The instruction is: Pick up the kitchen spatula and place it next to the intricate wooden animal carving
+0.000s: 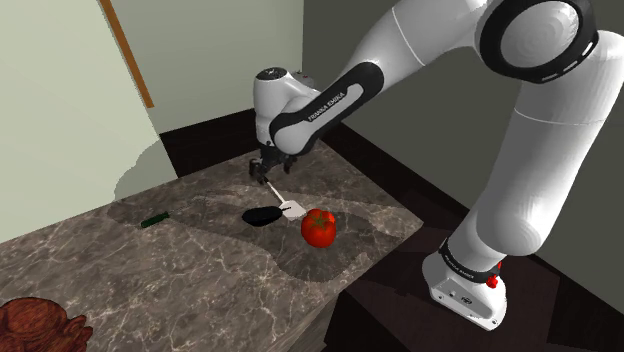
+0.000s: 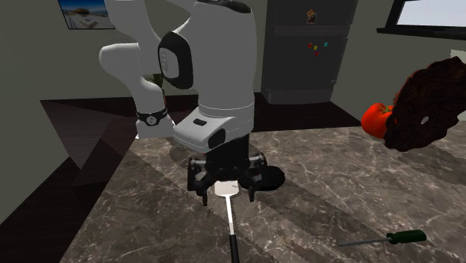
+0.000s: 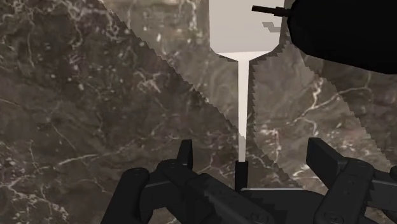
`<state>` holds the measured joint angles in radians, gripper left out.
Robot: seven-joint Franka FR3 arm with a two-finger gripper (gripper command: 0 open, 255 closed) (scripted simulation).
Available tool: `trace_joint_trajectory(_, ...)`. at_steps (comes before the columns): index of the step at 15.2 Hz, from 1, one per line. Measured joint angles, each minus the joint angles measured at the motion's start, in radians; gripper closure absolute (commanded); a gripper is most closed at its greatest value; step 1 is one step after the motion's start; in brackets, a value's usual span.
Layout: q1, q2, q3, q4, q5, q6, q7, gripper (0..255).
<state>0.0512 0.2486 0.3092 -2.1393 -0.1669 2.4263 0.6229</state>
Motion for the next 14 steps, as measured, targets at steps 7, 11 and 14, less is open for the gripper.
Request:
trace_joint_trajectory(7, 0.015, 0.091, -0.022, 0.014, -0.045, 0.072, 0.033, 0)
trace_joint_trajectory(11, 0.017, 0.099, -0.024, 0.015, -0.05, 0.08, 0.038, 0)
trace_joint_trajectory(14, 0.017, 0.1, -0.024, 0.015, -0.051, 0.08, 0.038, 255)
